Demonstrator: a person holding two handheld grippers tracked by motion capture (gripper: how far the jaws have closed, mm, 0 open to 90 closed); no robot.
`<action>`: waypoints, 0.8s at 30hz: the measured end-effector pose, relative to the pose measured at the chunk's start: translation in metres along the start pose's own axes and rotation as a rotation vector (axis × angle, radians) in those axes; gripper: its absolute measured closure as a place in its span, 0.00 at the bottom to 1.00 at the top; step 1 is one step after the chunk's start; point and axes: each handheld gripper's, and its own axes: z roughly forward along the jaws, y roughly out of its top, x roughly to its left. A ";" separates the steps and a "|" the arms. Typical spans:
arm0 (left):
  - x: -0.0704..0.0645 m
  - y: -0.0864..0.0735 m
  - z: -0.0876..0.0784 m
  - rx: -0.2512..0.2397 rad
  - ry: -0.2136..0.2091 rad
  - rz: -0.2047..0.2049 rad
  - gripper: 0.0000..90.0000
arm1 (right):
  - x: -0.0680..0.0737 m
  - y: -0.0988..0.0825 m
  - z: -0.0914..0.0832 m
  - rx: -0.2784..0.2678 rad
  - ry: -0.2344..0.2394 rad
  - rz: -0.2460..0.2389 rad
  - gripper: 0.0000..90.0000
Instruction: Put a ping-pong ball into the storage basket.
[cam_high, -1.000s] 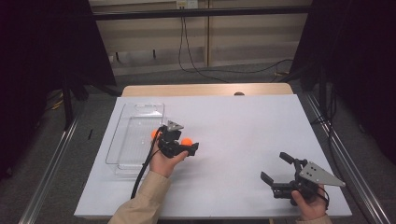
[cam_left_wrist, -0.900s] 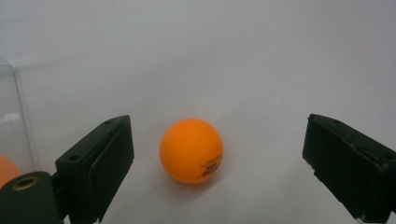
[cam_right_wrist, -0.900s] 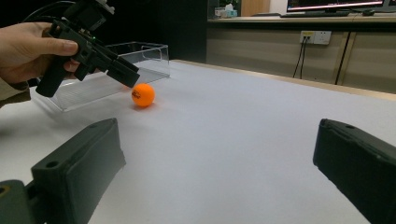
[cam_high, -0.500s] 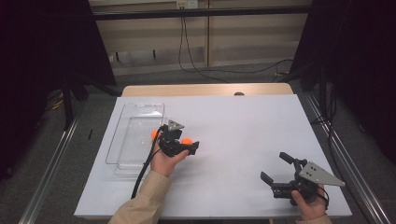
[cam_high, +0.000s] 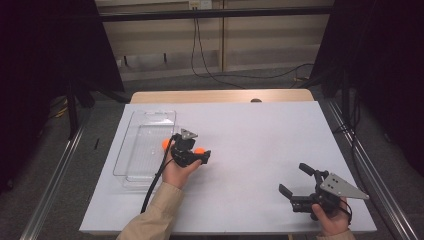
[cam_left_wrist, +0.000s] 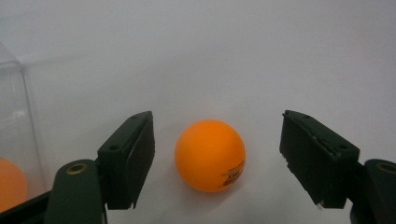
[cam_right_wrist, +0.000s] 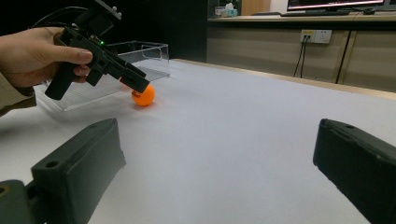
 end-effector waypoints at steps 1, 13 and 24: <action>-0.001 0.000 0.001 0.001 0.001 -0.005 0.31 | 0.000 0.000 0.000 0.000 0.000 0.000 0.01; -0.001 -0.002 0.005 0.029 0.017 -0.004 0.40 | 0.000 0.000 0.000 -0.001 0.000 0.001 0.01; -0.002 -0.004 0.009 0.061 0.015 -0.010 0.46 | 0.000 0.000 0.000 -0.001 0.001 0.001 0.01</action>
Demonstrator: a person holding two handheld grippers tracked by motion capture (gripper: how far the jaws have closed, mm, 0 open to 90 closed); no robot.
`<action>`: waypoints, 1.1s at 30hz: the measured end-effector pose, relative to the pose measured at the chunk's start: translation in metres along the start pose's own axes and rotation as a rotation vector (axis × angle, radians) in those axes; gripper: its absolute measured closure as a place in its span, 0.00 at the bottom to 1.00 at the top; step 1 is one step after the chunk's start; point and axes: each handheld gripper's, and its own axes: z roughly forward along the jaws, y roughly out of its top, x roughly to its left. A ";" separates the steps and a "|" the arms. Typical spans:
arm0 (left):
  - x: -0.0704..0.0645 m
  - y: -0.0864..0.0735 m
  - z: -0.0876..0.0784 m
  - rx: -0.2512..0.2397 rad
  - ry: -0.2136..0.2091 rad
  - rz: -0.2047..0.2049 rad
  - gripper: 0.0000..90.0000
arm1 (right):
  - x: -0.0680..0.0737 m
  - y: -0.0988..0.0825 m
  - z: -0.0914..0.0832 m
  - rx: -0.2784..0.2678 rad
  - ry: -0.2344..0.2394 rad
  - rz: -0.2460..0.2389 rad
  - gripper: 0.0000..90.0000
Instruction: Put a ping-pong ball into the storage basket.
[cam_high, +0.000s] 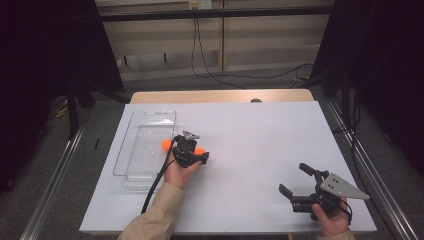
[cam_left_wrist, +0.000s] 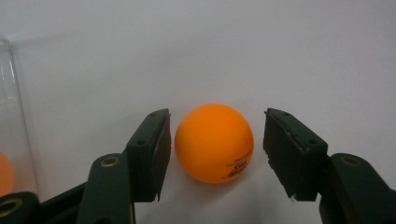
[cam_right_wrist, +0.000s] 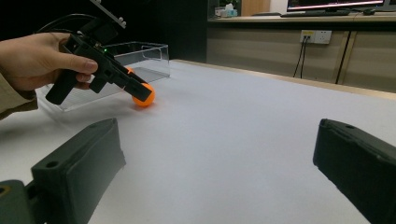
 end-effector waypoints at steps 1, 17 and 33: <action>0.000 0.000 0.000 0.002 0.002 0.000 0.46 | 0.000 0.000 0.000 -0.001 -0.001 -0.001 0.01; 0.000 -0.001 0.002 0.042 -0.004 0.002 0.54 | 0.000 0.000 0.000 -0.004 -0.002 0.002 0.01; -0.001 -0.002 0.001 0.051 -0.010 -0.004 0.56 | 0.000 0.000 0.000 -0.002 0.002 -0.002 0.01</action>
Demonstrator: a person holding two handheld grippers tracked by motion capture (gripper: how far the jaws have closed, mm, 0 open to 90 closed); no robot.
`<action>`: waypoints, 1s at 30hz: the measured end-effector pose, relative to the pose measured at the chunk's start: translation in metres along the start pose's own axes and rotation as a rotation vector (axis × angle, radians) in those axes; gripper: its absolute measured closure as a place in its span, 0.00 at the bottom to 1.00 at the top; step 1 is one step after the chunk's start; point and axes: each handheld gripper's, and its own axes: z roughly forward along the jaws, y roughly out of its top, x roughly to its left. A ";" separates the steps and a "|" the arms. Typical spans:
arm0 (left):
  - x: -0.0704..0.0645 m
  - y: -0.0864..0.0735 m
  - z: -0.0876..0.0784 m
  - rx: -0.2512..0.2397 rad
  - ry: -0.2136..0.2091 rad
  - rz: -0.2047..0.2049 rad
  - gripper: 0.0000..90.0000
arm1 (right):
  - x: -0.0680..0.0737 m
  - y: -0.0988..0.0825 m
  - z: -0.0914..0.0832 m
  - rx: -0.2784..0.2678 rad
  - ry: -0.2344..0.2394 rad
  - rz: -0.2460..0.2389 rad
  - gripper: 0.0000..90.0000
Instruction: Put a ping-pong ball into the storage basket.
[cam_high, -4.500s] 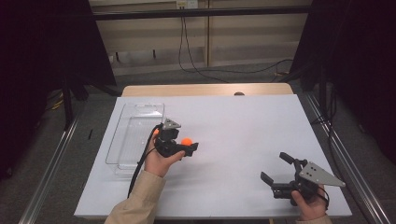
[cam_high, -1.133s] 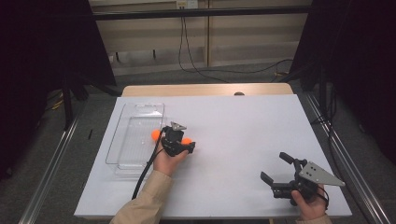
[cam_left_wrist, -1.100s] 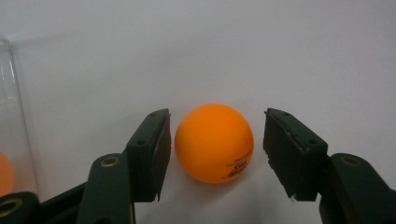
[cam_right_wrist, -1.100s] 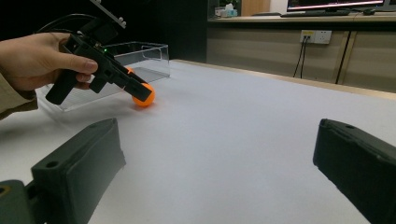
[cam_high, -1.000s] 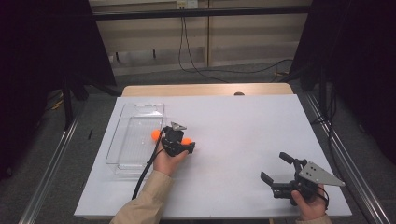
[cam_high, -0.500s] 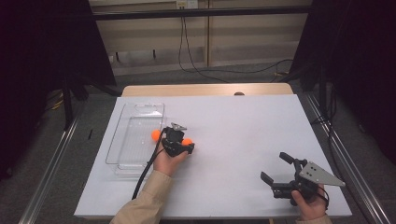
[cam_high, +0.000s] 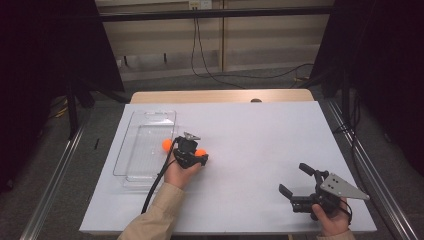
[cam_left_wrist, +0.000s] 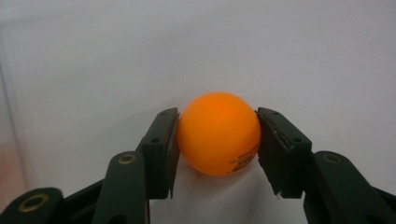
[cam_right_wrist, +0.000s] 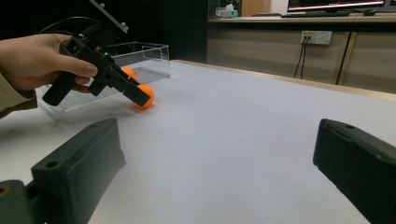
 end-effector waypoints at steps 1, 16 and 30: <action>0.000 0.000 0.000 0.000 0.000 0.000 0.56 | 0.000 0.000 0.000 0.000 0.000 0.000 0.01; 0.000 0.001 -0.006 -0.015 -0.023 0.002 0.57 | 0.000 0.000 0.000 -0.001 0.001 0.000 0.01; 0.000 0.004 -0.015 -0.040 -0.075 -0.012 0.57 | 0.001 0.000 0.000 -0.001 0.003 -0.004 0.01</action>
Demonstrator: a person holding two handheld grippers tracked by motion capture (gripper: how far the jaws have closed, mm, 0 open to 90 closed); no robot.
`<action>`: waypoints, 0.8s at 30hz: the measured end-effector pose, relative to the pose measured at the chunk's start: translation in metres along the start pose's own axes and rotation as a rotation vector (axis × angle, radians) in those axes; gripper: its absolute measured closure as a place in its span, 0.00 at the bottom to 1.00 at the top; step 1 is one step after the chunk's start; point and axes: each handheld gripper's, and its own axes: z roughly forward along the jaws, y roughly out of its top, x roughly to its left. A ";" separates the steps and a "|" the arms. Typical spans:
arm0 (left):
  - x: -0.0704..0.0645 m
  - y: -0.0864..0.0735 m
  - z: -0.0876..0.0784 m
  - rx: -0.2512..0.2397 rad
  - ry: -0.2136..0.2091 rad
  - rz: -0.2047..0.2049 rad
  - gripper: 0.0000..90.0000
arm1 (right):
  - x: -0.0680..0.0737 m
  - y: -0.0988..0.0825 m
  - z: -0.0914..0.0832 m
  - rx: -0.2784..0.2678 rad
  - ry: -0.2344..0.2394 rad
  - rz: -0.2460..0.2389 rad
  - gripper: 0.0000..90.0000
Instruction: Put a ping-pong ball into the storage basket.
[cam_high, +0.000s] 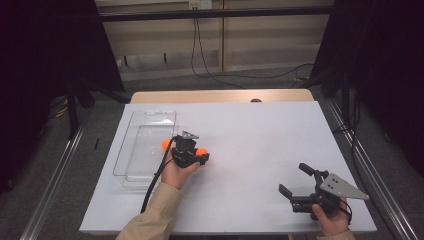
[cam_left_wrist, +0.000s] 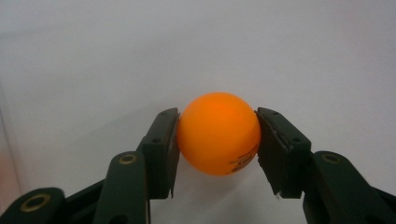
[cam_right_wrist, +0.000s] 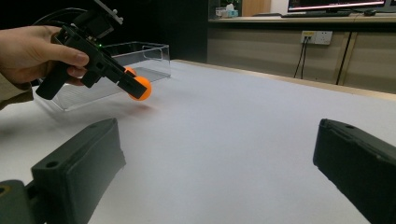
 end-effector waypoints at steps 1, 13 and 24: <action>0.000 0.000 -0.001 0.000 -0.008 0.001 0.57 | 0.000 0.000 0.000 -0.002 0.000 -0.001 0.01; 0.001 0.004 -0.010 -0.006 -0.041 -0.005 0.57 | 0.000 0.000 0.000 -0.002 0.000 -0.001 0.01; 0.002 0.008 -0.019 -0.018 -0.070 -0.022 0.57 | -0.001 0.000 0.000 -0.002 -0.006 0.004 0.01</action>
